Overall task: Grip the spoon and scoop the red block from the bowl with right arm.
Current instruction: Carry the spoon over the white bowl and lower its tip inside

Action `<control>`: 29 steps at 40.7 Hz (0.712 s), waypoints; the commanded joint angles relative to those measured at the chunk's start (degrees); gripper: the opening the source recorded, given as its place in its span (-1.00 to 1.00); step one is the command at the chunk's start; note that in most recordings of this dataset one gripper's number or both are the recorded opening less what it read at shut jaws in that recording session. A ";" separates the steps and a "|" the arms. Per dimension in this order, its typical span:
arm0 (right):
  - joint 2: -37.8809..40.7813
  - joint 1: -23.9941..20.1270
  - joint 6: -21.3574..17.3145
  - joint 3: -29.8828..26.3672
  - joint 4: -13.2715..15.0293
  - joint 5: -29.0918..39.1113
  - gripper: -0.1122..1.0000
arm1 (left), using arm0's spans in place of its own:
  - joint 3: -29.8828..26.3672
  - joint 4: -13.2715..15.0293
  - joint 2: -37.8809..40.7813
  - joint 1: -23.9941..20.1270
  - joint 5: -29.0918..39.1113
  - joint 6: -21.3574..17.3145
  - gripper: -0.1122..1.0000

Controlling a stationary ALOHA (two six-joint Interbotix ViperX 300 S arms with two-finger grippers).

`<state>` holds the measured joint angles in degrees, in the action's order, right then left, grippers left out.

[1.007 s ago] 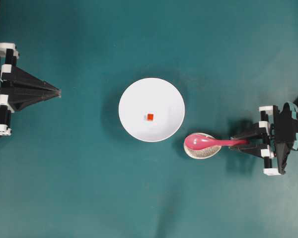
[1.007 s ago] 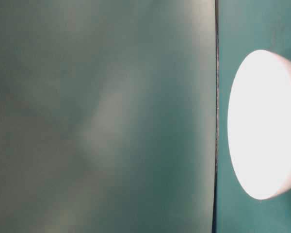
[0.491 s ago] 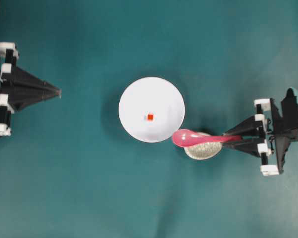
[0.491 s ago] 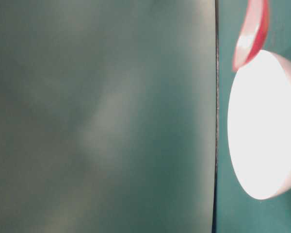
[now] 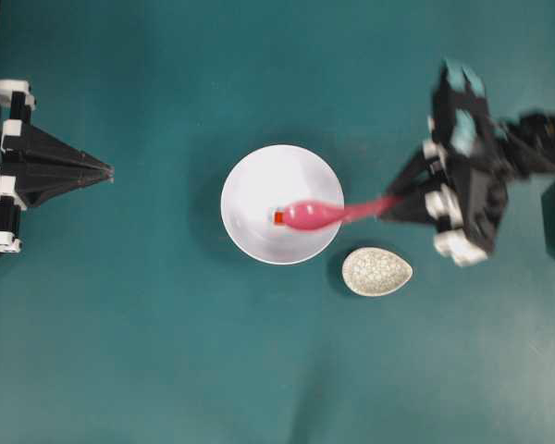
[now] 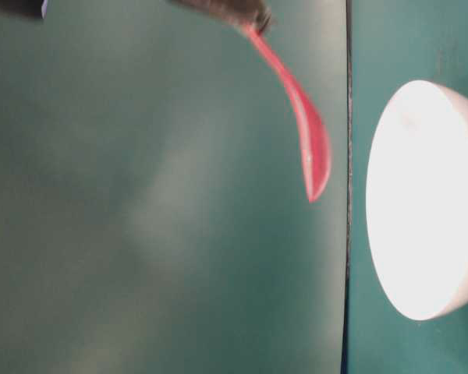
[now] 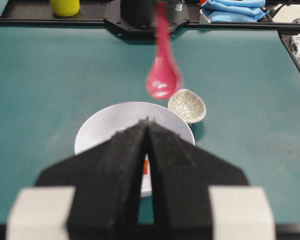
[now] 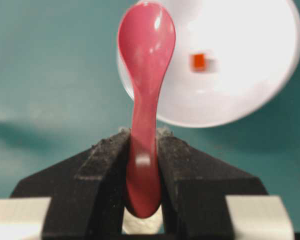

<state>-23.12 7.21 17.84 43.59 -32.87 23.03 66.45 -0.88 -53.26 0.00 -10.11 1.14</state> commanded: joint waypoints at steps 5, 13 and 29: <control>7.12 3.43 -0.18 -10.02 4.22 11.34 -0.39 | -1.23 -0.09 0.26 -0.09 -0.09 -0.09 -0.79; 14.94 3.52 -0.79 -18.54 7.91 18.98 -0.39 | -1.23 -0.09 0.35 -0.09 0.53 -0.09 -0.79; 22.59 3.43 -8.61 -28.39 18.11 32.70 -0.39 | -1.23 -0.09 0.35 -0.09 1.05 -0.26 -0.79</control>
<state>0.18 10.55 9.67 17.14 -15.73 54.67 66.36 -0.88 -53.26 0.00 -8.79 1.05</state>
